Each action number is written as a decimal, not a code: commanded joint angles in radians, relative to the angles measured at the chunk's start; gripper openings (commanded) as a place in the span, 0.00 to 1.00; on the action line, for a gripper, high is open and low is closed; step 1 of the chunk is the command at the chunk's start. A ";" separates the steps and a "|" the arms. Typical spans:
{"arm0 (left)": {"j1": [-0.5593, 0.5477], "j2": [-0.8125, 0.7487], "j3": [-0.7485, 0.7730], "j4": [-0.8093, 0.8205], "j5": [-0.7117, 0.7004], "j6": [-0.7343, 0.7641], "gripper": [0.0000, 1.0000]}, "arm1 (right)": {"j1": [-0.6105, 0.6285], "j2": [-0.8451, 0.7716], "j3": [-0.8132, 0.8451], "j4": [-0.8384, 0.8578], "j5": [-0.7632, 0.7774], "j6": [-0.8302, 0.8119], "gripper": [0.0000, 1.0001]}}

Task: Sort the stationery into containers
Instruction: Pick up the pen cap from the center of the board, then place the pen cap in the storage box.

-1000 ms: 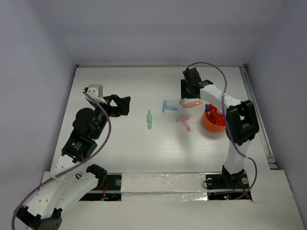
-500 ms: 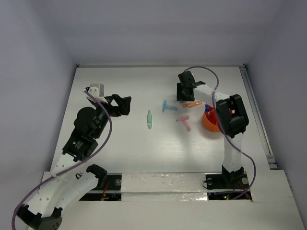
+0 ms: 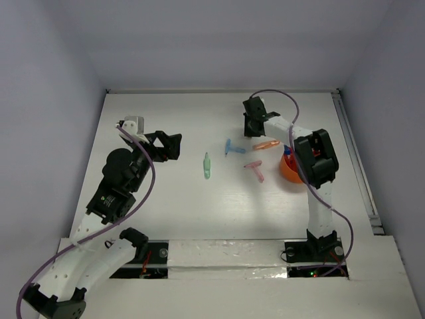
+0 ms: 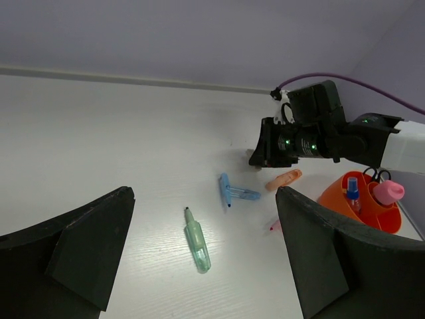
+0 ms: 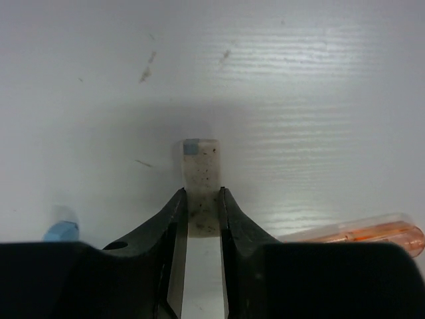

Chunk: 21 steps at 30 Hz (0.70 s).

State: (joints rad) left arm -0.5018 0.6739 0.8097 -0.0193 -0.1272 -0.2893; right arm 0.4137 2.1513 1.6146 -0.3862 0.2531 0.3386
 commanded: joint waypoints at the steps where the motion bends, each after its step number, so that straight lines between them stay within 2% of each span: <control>1: 0.005 -0.007 0.020 0.041 0.003 -0.001 0.85 | 0.010 -0.071 0.068 0.127 0.012 0.008 0.09; 5: 0.005 -0.008 0.022 0.042 0.014 -0.001 0.85 | 0.010 -0.272 -0.013 0.175 0.110 -0.035 0.09; 9: 0.005 -0.022 0.023 0.041 0.015 -0.007 0.85 | 0.010 -0.451 -0.116 0.101 0.254 -0.091 0.09; 14: 0.005 -0.034 0.023 0.042 0.021 -0.008 0.85 | -0.053 -0.646 -0.303 -0.014 0.310 -0.063 0.09; 17: 0.005 -0.034 0.022 0.044 0.020 -0.010 0.85 | -0.093 -0.702 -0.387 -0.026 0.305 -0.050 0.09; 21: 0.005 -0.037 0.020 0.044 0.021 -0.013 0.85 | -0.167 -0.732 -0.415 -0.060 0.284 -0.044 0.09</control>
State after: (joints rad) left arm -0.5018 0.6502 0.8097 -0.0193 -0.1196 -0.2928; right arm 0.2871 1.4227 1.2182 -0.3882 0.5167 0.2848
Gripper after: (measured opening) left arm 0.857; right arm 0.261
